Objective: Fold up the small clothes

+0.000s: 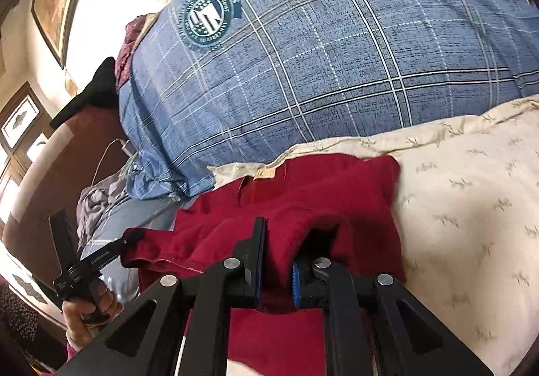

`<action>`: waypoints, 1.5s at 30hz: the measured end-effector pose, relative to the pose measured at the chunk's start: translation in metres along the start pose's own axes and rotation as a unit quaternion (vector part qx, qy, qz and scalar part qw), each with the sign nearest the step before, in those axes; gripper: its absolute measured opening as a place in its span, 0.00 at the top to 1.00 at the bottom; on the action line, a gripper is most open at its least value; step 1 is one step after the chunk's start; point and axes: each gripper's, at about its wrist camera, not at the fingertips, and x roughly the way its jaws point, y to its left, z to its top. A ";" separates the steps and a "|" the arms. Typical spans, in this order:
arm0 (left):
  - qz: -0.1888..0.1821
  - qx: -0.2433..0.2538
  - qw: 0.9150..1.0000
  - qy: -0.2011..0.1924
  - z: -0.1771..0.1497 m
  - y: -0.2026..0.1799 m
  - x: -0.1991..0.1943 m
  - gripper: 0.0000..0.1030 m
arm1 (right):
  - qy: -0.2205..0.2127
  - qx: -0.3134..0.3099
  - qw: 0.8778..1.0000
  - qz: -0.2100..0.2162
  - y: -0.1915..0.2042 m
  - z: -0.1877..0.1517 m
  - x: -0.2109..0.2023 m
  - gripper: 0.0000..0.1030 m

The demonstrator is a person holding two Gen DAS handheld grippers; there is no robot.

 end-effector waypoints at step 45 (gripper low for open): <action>0.002 -0.054 0.998 -0.011 0.032 0.029 0.072 0.19 | 0.034 0.104 0.994 0.003 -0.048 0.045 0.098 0.70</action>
